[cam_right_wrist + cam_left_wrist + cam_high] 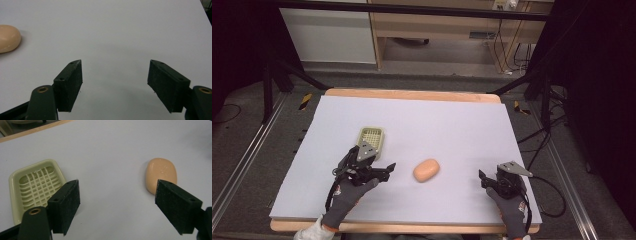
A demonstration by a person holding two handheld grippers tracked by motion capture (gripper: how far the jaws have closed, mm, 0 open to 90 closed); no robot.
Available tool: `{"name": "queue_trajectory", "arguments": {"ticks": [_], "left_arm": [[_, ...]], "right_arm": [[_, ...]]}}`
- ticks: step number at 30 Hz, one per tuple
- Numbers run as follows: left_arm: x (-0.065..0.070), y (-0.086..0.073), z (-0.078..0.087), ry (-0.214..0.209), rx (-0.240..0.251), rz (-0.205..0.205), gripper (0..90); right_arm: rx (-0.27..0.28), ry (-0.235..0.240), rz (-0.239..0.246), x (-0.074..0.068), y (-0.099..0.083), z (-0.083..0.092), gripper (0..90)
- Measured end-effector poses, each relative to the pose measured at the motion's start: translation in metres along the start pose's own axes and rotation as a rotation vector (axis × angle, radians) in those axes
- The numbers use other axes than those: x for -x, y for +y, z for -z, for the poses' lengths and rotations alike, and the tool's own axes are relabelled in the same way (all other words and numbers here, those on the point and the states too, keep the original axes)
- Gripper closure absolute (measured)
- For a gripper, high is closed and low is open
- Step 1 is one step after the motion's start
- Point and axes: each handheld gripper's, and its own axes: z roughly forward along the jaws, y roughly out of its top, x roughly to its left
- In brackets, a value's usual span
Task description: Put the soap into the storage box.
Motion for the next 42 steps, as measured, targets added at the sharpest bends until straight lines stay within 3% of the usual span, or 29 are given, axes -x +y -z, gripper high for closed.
{"name": "queue_trajectory", "arguments": {"ticks": [19,42], "left_arm": [[0.023,0.02,-0.021,-0.044,0.002,-0.019,19.3],[0.039,0.029,-0.052,-0.082,-0.049,-0.023,18.5]], "right_arm": [[-0.001,0.004,0.0,0.0,0.0,0.0,28.9],[-0.002,0.005,0.001,0.0,0.0,0.0,29.7]]}}
